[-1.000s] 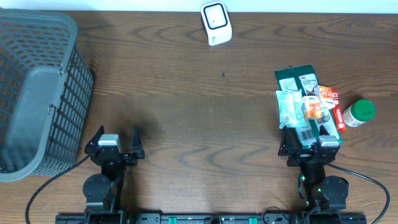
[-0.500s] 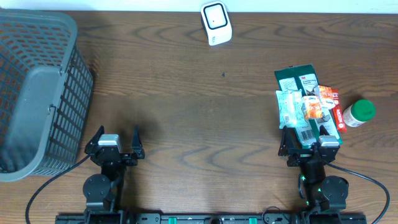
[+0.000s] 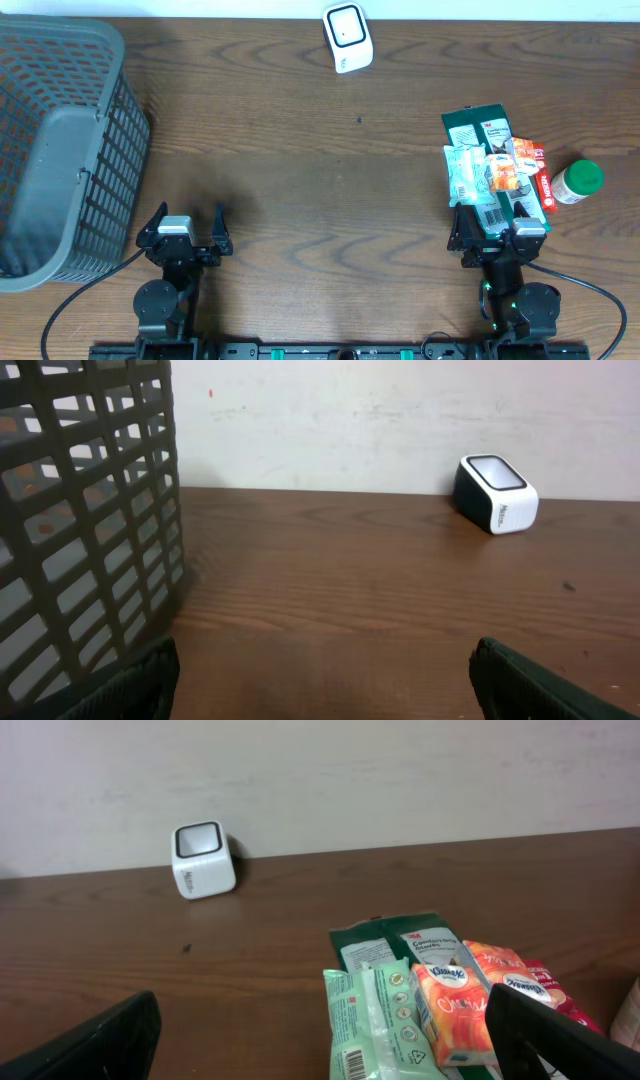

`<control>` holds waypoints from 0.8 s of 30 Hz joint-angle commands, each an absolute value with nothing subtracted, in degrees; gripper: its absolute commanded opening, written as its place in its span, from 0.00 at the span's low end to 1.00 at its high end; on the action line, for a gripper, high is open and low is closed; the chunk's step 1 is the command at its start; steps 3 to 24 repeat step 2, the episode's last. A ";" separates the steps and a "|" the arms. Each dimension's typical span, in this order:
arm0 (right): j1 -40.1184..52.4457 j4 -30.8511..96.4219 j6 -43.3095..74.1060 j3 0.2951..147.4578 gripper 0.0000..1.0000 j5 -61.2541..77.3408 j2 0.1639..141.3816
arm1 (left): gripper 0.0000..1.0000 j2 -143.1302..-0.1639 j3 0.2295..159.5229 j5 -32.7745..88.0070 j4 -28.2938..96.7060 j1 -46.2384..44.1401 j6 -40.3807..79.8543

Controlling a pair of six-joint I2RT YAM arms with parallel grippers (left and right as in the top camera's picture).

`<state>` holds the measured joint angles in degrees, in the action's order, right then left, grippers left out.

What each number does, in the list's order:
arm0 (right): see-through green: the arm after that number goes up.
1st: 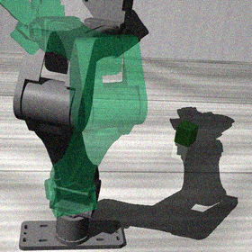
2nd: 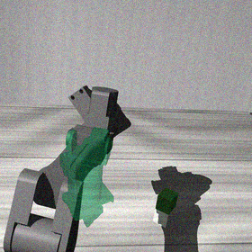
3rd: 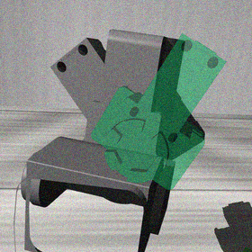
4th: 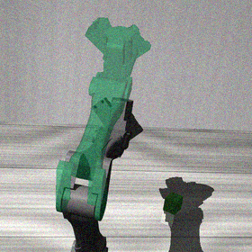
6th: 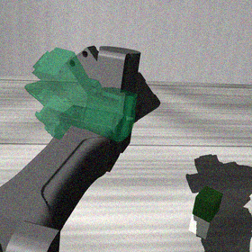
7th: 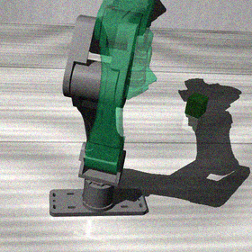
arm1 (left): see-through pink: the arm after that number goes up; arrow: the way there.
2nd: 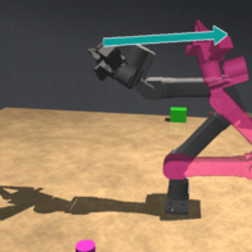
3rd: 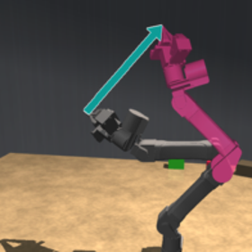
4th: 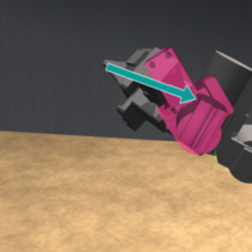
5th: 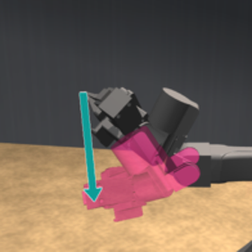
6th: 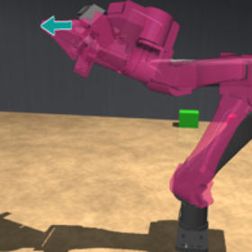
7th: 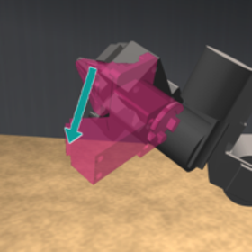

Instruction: Scan the item barcode

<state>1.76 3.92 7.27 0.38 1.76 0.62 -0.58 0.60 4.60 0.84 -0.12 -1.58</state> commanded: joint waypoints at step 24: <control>2.24 4.12 8.12 0.30 0.99 1.98 0.32 | 0.93 -0.23 0.23 7.01 3.42 -0.30 -2.42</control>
